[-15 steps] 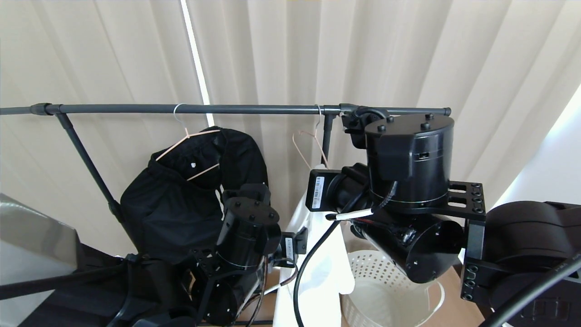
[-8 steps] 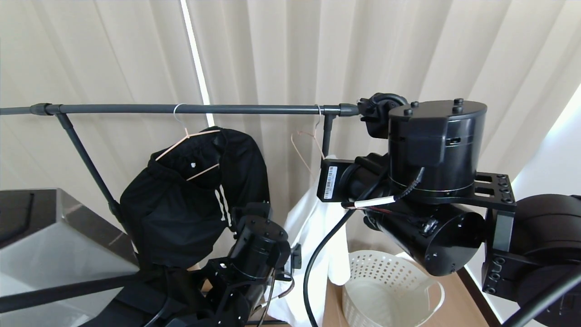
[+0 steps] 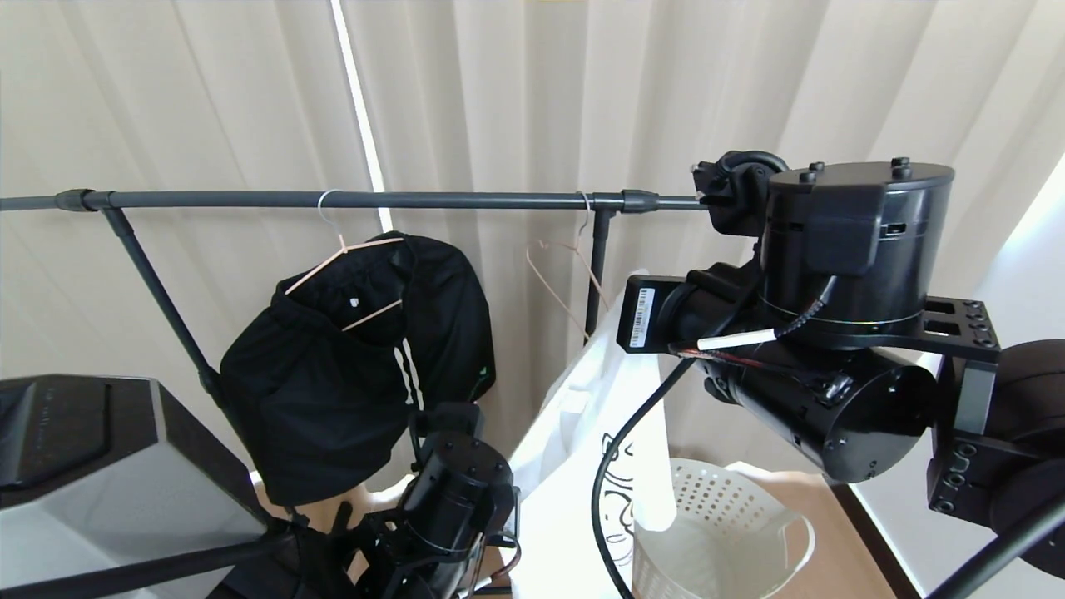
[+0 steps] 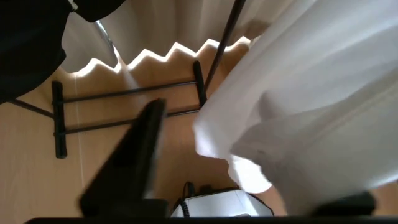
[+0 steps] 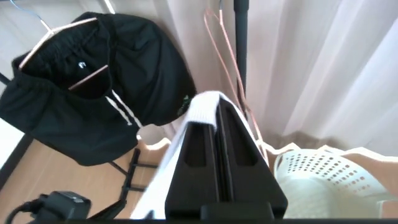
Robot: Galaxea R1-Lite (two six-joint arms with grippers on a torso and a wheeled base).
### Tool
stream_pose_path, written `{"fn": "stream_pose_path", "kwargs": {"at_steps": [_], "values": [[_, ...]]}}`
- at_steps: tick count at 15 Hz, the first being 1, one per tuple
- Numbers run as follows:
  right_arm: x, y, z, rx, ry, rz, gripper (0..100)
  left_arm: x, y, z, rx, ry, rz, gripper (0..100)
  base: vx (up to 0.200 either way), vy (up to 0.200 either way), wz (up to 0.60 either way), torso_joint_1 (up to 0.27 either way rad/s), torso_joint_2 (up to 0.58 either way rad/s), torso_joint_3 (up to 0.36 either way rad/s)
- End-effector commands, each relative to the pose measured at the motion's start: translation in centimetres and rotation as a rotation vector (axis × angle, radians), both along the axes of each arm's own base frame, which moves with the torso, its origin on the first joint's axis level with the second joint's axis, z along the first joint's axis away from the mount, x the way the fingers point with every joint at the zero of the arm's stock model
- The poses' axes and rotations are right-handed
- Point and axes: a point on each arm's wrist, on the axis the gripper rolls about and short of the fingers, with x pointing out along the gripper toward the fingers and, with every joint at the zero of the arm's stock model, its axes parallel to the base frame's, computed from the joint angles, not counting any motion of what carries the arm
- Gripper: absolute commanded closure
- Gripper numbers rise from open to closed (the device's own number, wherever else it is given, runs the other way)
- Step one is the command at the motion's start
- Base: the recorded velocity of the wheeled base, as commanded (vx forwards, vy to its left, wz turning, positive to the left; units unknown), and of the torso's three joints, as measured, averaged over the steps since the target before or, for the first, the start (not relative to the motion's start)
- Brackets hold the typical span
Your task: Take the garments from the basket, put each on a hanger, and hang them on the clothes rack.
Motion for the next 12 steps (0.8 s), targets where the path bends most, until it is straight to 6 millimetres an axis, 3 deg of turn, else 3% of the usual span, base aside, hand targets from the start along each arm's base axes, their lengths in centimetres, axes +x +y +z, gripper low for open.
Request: {"fn": "stream_pose_path", "kwargs": {"at_steps": [1, 2, 5, 8, 12], "values": [[-0.5, -1.5, -0.1, -0.061, -0.006, -0.010, 100, -0.1, 0.2, 1.0, -0.018, -0.024, 0.004, 100, 0.000, 0.000, 0.00, 0.000, 0.00, 0.000], [-1.4, -3.3, -0.8, -0.220, -0.013, 0.005, 100, -0.2, 0.5, 2.6, -0.043, -0.061, 0.000, 100, 0.000, 0.000, 0.00, 0.000, 0.00, 0.000], [-3.3, -5.6, -2.5, -0.457, 0.000, 0.059, 100, 1.0, 1.9, 6.8, -0.058, -0.186, 0.008, 100, 0.000, 0.000, 0.00, 0.000, 0.00, 0.000], [-3.0, -5.2, -4.2, -0.506, 0.036, 0.082, 100, 1.7, 2.0, 10.0, -0.079, -0.286, 0.007, 100, 0.000, 0.000, 0.00, 0.000, 0.00, 0.000], [-2.7, -4.9, -3.9, -0.486, 0.024, 0.075, 100, 1.0, 2.3, 12.5, -0.074, -0.363, -0.022, 100, 0.000, 0.000, 0.00, 0.000, 0.00, 0.000]]}}
